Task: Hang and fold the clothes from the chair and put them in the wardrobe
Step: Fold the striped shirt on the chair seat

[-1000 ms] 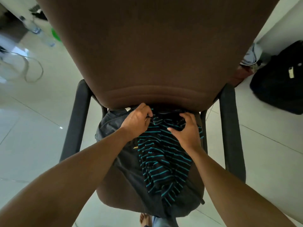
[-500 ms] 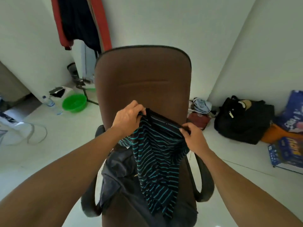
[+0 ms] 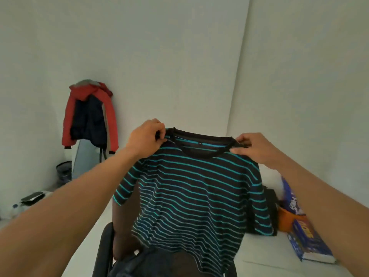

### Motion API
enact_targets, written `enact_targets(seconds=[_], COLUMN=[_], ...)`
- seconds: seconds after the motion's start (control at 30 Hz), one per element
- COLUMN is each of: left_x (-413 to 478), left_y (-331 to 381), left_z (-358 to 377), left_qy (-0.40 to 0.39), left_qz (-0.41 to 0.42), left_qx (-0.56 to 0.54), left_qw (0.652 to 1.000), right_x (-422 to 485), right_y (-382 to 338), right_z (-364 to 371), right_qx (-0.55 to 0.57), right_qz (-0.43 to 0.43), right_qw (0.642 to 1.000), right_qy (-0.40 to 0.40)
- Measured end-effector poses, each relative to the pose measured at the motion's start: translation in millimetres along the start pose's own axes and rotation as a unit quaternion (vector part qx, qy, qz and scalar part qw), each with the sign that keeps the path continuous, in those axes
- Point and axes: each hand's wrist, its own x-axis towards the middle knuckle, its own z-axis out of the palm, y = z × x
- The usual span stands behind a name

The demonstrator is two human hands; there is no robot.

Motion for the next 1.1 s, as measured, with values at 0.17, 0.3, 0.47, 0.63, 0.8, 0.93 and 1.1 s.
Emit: enact_targets(seconds=[0.17,0.3,0.47,0.63,0.8,0.93,1.1], left_x=[39,54,55,66,71,72,82], left_y=[38,59,94,131,175,209,230], left_z=[-81,-128,-167,-186,-186,-179,-163], left_qy=[-0.012,-0.003,0.006,-0.03,-0.072,-0.098,-0.058], left_qz=[0.03,0.026,0.033,-0.04,-0.14,-0.189,-0.192], left_qx=[-0.015,0.005,0.008,0.077,0.049,-0.084,-0.265], left_qw=[0.999,1.0,0.999,0.996,0.986,0.973,0.943], right_x=[-21,-29,-47,-61,-65,-80,-94], right_y=[-68,-119,-162,-187,-199,-201,-190], right_z=[-69,-106,-131,-155,-162,-160,-158], right_qx=[0.106,-0.063,-0.131,-0.242,-0.345,-0.263,-0.012], right_qz=[-0.048,-0.074,-0.085,-0.092,-0.032,0.028,0.091], right_qw=[0.992,0.994,0.986,0.962,0.928,0.949,0.982], right_qy=[0.042,0.04,0.057,0.082,0.138,0.17,0.163])
